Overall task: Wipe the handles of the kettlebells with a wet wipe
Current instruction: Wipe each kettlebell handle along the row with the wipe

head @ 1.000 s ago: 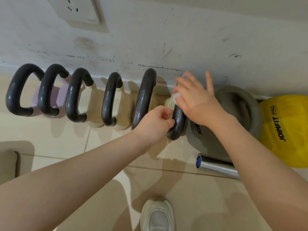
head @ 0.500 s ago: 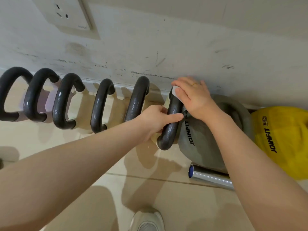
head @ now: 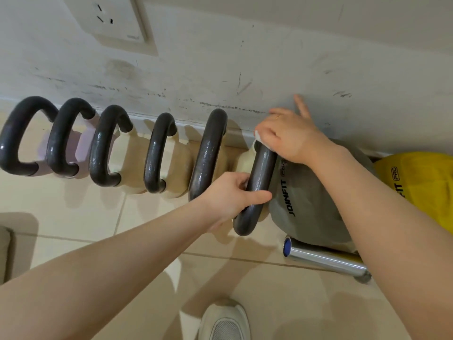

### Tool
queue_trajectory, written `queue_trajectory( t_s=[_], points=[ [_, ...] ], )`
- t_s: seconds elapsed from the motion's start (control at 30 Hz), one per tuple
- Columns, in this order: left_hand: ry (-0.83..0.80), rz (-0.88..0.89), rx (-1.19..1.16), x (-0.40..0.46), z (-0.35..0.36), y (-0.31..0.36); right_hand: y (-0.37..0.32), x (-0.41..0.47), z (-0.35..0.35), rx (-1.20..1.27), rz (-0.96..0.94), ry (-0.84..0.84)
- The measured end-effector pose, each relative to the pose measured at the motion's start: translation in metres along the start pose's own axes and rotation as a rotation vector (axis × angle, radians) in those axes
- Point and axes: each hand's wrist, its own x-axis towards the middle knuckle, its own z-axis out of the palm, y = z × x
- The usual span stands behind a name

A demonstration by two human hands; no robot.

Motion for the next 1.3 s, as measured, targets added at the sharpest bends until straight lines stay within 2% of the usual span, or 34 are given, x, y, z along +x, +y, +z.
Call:
queue_trajectory(
  t_s=[0.07, 0.13, 0.2, 0.27, 0.4, 0.5, 0.67, 0.8, 0.93, 1.03, 1.17, 1.3],
  points=[
    [-0.007, 0.018, -0.011, -0.007, -0.001, -0.009, -0.010, -0.002, 0.001, 0.062, -0.014, -0.065],
    [-0.005, 0.033, -0.001, -0.013, -0.001, -0.017, -0.023, -0.009, 0.004, 0.004, -0.226, -0.082],
    [-0.008, 0.047, 0.015, -0.017, 0.001, -0.024, -0.026, -0.014, 0.006, 0.055, -0.281, -0.122],
    [-0.004, 0.055, 0.020, -0.019, 0.002, -0.026, -0.017, -0.008, 0.007, 0.392, -0.122, -0.070],
    [0.000, 0.058, 0.003, -0.017, -0.002, -0.023, -0.032, -0.009, 0.022, 1.195, 0.479, 0.192],
    [-0.016, 0.059, -0.026, -0.015, -0.006, -0.021, -0.056, -0.018, 0.028, 1.590, 0.753, 0.294],
    [-0.017, 0.070, -0.036, -0.013, -0.006, -0.020, -0.065, -0.037, 0.026, 1.721, 0.862, 0.267],
    [-0.018, 0.071, -0.033, -0.013, -0.006, -0.019, -0.053, -0.045, 0.019, 2.118, 0.761, 0.080],
    [-0.023, 0.078, -0.030, -0.013, -0.006, -0.018, -0.049, -0.041, 0.023, 2.375, 0.720, -0.054],
    [-0.021, 0.084, -0.013, -0.013, -0.007, -0.018, -0.051, -0.033, 0.029, 2.433, 0.698, -0.125],
    [-0.019, 0.086, -0.016, -0.012, -0.007, -0.017, -0.048, -0.029, 0.034, 2.308, 0.639, -0.161],
    [0.002, 0.072, -0.020, -0.012, -0.004, -0.015, -0.032, -0.036, 0.027, 2.094, 0.680, -0.035]
  ],
)
